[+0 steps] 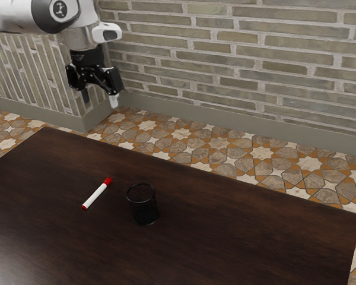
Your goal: Put the marker into the pen holder.
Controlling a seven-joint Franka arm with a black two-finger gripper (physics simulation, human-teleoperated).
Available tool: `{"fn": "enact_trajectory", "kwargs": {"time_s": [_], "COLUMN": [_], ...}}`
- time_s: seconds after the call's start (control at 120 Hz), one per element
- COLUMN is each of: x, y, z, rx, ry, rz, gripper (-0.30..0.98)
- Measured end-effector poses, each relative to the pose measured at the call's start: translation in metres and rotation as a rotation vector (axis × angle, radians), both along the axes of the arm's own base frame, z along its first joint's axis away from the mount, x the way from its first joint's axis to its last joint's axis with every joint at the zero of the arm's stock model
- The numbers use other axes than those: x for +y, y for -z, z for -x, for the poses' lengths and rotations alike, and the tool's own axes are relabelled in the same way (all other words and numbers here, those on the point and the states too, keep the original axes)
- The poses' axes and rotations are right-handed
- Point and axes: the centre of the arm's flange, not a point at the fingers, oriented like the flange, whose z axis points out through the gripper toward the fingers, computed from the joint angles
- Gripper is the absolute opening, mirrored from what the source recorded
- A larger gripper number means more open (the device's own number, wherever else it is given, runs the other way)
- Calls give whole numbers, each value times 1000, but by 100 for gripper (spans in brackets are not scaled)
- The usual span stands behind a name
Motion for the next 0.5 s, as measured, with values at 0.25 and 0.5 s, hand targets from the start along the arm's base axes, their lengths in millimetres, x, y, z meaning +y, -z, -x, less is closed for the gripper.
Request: {"fn": "enact_trajectory", "kwargs": {"time_s": [0.25, 0.5], "x": [24, 50], "y": [57, 196], "z": [75, 107], "rx": [97, 201], "ry": [-32, -107], "rz": [16, 6], "gripper": [69, 69]}}
